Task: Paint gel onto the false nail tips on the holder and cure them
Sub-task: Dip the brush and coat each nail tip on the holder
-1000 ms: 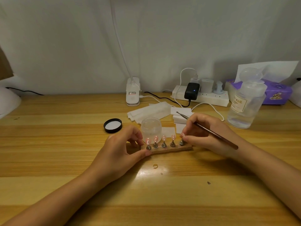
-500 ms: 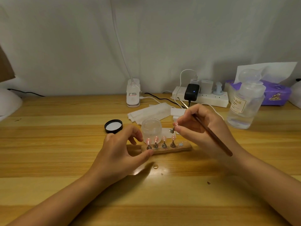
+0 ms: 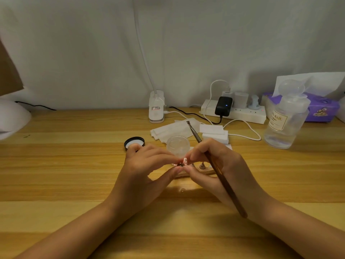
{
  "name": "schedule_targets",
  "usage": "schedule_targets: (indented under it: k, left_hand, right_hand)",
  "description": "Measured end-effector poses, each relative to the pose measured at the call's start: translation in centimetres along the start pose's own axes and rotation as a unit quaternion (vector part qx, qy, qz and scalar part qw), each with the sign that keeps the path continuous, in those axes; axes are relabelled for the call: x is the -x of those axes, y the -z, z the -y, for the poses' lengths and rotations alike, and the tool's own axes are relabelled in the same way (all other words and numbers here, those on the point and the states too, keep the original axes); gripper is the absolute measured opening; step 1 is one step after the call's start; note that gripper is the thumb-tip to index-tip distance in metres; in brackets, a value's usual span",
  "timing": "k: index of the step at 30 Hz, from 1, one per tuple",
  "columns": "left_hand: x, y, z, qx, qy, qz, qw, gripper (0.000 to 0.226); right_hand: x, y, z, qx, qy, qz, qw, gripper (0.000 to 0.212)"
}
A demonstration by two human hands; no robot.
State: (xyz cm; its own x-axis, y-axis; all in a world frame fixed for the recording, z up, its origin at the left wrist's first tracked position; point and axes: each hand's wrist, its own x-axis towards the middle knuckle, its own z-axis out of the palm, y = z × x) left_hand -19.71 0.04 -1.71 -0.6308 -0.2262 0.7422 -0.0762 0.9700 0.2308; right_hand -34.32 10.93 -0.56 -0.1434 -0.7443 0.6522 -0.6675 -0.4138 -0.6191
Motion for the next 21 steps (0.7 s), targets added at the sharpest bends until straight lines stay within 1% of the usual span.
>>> schedule_targets:
  k: [4, 7, 10, 12, 14, 16, 19, 21]
  left_hand:
    - [0.0, 0.1, -0.1, 0.026, 0.004, -0.002, 1.0, 0.017]
    - [-0.1, 0.1, -0.1, 0.04, 0.009, -0.006, 0.999, 0.015]
    - [-0.1, 0.2, -0.1, 0.049, 0.03, -0.018, 0.998, 0.016]
    - [-0.2, 0.3, 0.0, 0.054, 0.051, -0.028, 0.997, 0.019]
    - [-0.2, 0.4, 0.1, 0.059, 0.07, -0.035, 0.995, 0.02]
    - [-0.3, 0.4, 0.3, 0.068, 0.091, -0.038, 0.993, 0.017]
    - [-0.5, 0.3, 0.6, 0.106, 0.106, -0.049, 0.987, 0.015]
    - [-0.6, 0.3, 0.7, 0.135, 0.11, -0.059, 0.983, 0.015]
  right_hand:
    - [0.1, -0.3, 0.1, 0.01, 0.024, -0.006, 1.0, 0.022]
    - [0.0, -0.4, 0.0, 0.028, 0.043, 0.007, 0.999, 0.024]
    - [-0.5, 0.0, 0.2, 0.014, 0.033, 0.019, 0.999, 0.026]
    - [-1.2, 0.7, 0.4, -0.019, 0.001, 0.015, 1.0, 0.026]
    - [-1.8, 1.6, 0.4, -0.073, -0.044, 0.012, 0.996, 0.033]
    - [-2.4, 2.3, 0.4, -0.104, -0.095, -0.002, 0.99, 0.039]
    - [-3.9, 2.9, 0.3, -0.091, -0.173, -0.021, 0.981, 0.036]
    - [-5.2, 3.2, -0.1, -0.06, -0.183, 0.002, 0.981, 0.036]
